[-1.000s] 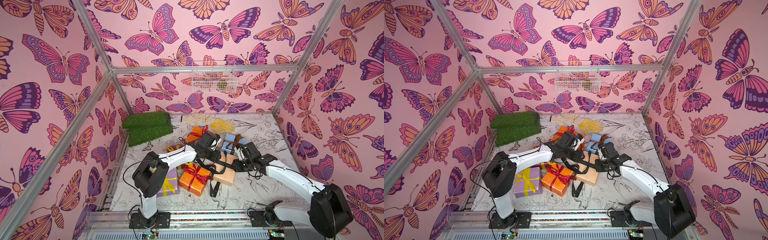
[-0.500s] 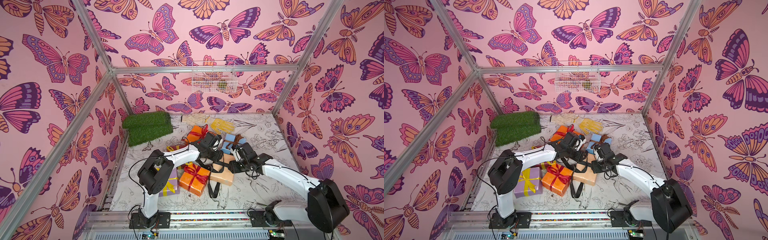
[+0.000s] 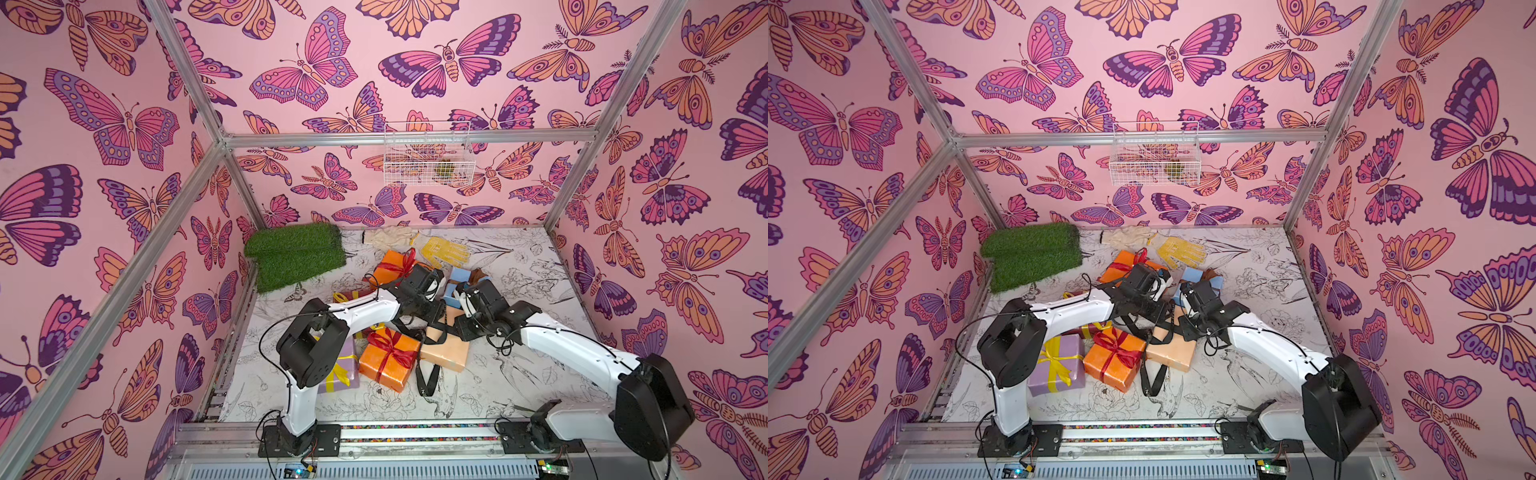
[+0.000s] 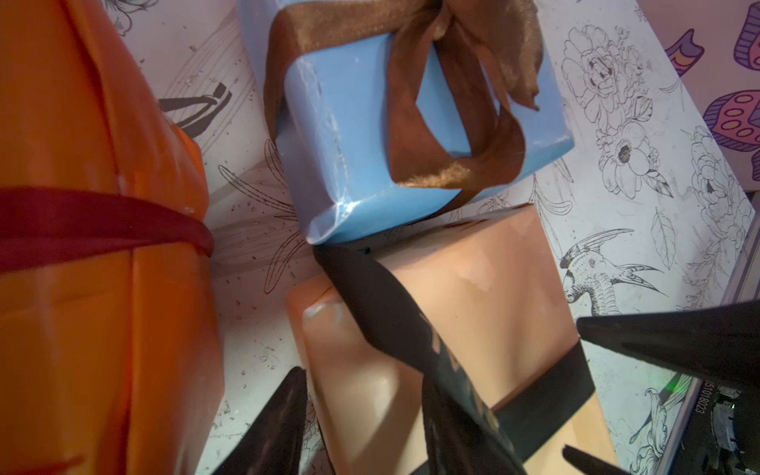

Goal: Untie the ribbon bows on the gift boxes
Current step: Pull the ribbon from the gift box.

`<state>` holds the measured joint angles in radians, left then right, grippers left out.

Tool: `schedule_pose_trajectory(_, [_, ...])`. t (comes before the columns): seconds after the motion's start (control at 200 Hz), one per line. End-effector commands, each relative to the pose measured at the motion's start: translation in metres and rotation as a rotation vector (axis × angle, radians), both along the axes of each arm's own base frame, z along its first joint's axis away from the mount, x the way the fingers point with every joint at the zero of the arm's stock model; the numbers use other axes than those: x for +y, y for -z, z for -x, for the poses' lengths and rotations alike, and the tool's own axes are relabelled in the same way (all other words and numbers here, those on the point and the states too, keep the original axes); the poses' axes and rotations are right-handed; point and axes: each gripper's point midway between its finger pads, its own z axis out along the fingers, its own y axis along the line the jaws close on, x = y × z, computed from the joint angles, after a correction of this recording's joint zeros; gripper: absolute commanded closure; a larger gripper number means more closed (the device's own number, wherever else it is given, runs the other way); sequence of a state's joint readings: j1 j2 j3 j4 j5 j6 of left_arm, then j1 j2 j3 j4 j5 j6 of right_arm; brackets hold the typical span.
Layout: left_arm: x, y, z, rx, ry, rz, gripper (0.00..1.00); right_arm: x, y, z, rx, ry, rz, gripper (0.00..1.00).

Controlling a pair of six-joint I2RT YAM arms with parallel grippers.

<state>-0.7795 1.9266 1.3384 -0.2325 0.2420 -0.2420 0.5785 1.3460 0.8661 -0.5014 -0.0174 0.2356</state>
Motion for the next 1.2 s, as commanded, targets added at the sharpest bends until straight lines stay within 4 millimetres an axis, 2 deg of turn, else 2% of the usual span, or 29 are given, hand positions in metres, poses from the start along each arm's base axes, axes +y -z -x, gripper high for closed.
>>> schedule_pose_trajectory(0.0, [0.001,0.015,0.009,0.034,0.035,-0.024,0.52,0.007,0.006,0.004,0.044,-0.046,0.006,0.54])
schedule_pose_trajectory(0.24, [-0.002,0.02,0.009,0.031,0.068,-0.031,0.52,0.012,0.017,0.009,0.085,-0.068,-0.004,0.57])
schedule_pose_trajectory(0.516, [-0.001,0.023,0.004,0.035,0.062,-0.032,0.52,0.021,0.017,0.02,0.126,-0.117,-0.037,0.64])
schedule_pose_trajectory(0.736, [-0.002,0.025,0.004,0.043,0.061,-0.028,0.53,0.031,0.019,0.03,0.15,-0.164,-0.035,0.66])
schedule_pose_trajectory(0.912, [-0.001,0.026,0.005,0.048,0.058,-0.03,0.54,0.026,0.024,0.028,0.156,-0.155,0.013,0.73])
schedule_pose_trajectory(1.197, [-0.002,0.027,0.004,0.05,0.056,-0.031,0.54,0.023,0.022,0.027,0.137,-0.152,0.033,0.86])
